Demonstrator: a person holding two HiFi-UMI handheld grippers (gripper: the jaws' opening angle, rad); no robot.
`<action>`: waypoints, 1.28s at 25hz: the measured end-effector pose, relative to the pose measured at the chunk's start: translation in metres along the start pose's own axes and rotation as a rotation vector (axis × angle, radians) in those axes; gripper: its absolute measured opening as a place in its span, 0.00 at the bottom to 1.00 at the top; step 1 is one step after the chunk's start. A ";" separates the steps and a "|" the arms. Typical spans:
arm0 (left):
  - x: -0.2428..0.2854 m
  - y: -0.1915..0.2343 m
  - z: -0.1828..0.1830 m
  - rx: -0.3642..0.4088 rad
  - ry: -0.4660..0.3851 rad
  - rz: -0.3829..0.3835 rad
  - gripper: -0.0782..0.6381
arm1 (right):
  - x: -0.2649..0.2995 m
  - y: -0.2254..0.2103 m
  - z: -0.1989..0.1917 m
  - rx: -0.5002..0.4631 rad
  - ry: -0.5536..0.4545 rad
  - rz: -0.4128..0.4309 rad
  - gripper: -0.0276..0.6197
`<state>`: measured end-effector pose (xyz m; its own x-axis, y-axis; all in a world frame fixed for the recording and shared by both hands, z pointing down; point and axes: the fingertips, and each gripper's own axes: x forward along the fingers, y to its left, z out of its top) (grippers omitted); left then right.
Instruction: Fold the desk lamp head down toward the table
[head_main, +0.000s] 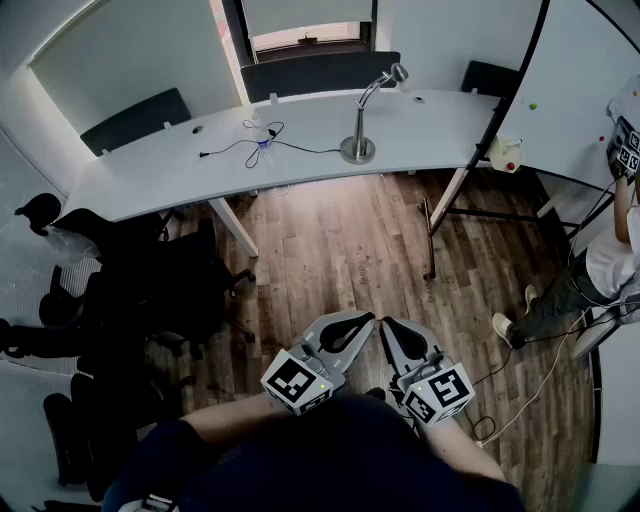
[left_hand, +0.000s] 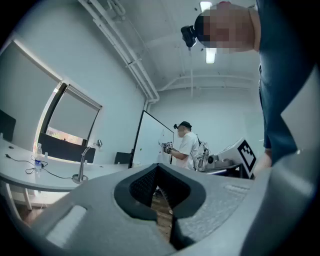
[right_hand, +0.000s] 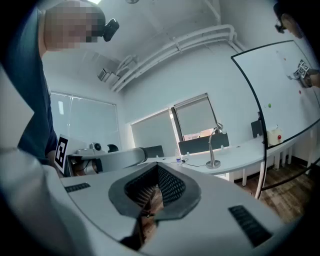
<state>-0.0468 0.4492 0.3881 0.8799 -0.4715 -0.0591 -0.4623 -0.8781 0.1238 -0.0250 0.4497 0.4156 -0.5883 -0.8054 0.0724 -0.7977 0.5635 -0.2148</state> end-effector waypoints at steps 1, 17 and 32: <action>0.002 -0.001 0.000 -0.001 0.001 -0.001 0.12 | -0.001 -0.001 0.001 -0.002 0.002 0.002 0.06; 0.018 -0.006 0.001 0.001 -0.010 0.005 0.12 | -0.008 -0.013 0.004 -0.012 0.008 0.011 0.06; 0.057 -0.024 -0.013 -0.006 -0.008 0.093 0.12 | -0.039 -0.056 -0.001 -0.006 -0.035 0.068 0.06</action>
<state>0.0157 0.4446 0.3943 0.8324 -0.5515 -0.0547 -0.5411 -0.8300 0.1355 0.0430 0.4498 0.4255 -0.6365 -0.7709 0.0234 -0.7567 0.6182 -0.2127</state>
